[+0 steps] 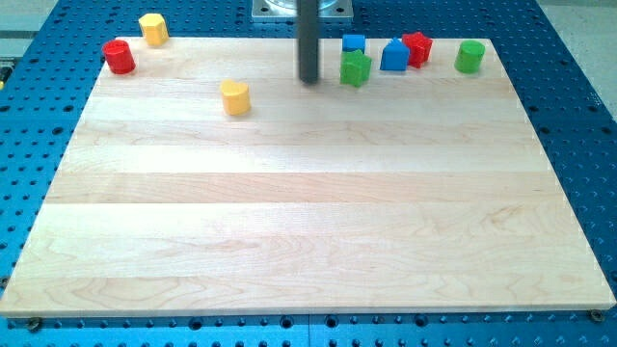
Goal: Slide the green star to the left side of the green circle
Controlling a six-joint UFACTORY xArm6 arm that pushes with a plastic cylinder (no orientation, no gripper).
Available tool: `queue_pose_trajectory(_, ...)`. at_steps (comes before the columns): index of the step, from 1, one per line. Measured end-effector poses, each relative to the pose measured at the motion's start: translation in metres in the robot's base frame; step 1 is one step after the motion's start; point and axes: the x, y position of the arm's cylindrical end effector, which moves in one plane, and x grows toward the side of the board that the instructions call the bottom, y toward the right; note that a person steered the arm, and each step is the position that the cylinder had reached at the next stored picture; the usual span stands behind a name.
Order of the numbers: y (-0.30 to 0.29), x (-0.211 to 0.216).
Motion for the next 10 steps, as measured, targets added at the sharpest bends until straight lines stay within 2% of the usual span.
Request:
queue_pose_trajectory(1, 0.065, 0.011)
queue_pose_trajectory(2, -0.031, 0.004)
queue_pose_trajectory(4, 0.099, 0.0)
queue_pose_trajectory(5, 0.085, 0.011)
queue_pose_trajectory(7, 0.133, 0.008)
queue_pose_trajectory(8, 0.157, -0.012)
queue_pose_trajectory(9, 0.152, -0.013)
queue_pose_trajectory(10, 0.159, 0.004)
